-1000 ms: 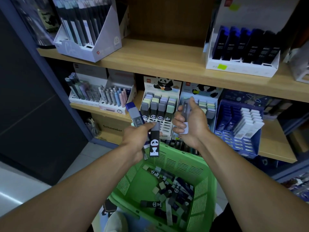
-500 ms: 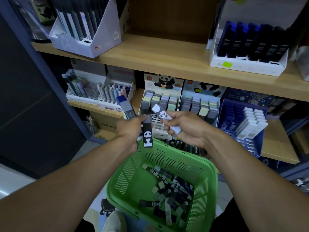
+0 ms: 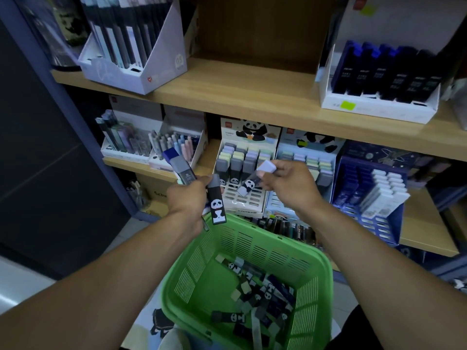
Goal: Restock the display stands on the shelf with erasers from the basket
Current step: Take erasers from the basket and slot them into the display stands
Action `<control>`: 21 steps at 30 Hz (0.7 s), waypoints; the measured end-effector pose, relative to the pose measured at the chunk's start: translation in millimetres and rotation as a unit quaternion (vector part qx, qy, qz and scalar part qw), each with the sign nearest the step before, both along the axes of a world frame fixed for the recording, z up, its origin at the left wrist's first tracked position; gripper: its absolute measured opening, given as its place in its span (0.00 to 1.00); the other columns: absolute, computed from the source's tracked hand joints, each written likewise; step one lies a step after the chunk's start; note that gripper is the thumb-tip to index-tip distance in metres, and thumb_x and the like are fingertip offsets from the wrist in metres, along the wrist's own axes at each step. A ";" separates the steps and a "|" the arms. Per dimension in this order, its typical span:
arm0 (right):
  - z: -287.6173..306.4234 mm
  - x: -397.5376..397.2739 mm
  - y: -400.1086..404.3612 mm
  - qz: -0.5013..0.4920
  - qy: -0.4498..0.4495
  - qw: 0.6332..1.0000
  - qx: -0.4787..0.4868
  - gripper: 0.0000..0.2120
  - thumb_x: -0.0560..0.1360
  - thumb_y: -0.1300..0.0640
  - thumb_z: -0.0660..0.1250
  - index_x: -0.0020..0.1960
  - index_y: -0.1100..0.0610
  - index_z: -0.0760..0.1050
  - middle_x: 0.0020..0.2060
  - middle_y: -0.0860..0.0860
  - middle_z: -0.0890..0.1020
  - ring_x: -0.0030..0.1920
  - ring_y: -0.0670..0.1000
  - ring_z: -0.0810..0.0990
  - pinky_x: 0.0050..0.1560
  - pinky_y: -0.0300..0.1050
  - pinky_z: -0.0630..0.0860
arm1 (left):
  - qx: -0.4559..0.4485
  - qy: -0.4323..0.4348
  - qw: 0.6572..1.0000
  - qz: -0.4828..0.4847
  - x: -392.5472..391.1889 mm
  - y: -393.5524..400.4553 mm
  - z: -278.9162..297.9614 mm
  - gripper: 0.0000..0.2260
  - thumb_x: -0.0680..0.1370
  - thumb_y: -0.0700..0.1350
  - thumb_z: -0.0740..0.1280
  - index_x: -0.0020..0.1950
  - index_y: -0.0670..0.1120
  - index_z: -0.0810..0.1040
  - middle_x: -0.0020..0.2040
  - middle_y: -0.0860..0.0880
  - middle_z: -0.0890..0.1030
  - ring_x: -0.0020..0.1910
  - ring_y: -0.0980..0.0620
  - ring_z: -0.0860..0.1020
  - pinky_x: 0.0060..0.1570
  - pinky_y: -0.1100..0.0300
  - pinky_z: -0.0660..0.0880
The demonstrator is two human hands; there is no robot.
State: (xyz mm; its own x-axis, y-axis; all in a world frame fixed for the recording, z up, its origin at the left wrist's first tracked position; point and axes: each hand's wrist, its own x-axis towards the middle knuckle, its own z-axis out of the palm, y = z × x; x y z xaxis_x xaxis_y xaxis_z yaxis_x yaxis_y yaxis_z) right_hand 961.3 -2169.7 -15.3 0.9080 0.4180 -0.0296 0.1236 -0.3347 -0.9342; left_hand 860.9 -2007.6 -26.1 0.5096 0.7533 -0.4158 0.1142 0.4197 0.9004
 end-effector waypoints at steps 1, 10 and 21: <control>-0.3 2.0 1.6 0.004 -0.033 0.999 -0.029 0.15 0.80 0.56 0.69 0.65 0.56 0.79 0.53 0.52 0.85 0.48 0.52 0.85 0.57 0.56 0.81 | -0.001 0.002 1.000 0.001 0.6 2.0 -1.5 0.07 0.75 0.39 0.74 0.44 0.41 0.76 0.39 0.42 0.82 0.31 0.46 0.80 0.33 0.55 0.80; -12.3 -4.0 32.4 0.084 -0.254 0.956 -0.119 0.08 0.82 0.58 0.65 0.59 0.52 0.68 0.44 0.51 0.80 0.41 0.51 0.80 0.44 0.57 0.80 | -0.017 0.006 1.000 -0.021 5.5 16.1 -9.8 0.08 0.74 0.39 0.74 0.49 0.39 0.77 0.46 0.37 0.85 0.42 0.39 0.85 0.44 0.39 0.82; -32.6 8.0 44.7 0.062 -0.274 0.956 -0.087 0.05 0.81 0.59 0.65 0.56 0.52 0.73 0.48 0.50 0.81 0.46 0.50 0.80 0.46 0.54 0.80 | 0.006 0.050 0.994 -0.101 4.7 29.7 -22.6 0.09 0.76 0.36 0.73 0.52 0.36 0.77 0.45 0.38 0.85 0.35 0.44 0.85 0.38 0.51 0.82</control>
State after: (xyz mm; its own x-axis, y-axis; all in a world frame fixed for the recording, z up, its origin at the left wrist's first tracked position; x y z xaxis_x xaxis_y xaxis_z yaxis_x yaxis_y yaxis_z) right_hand 969.3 -2124.9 -47.9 0.7511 0.5549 0.3577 0.6271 -0.4303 -0.6493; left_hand 865.5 -1977.9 -48.7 0.6072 0.6460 -0.4626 0.2835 0.3678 0.8856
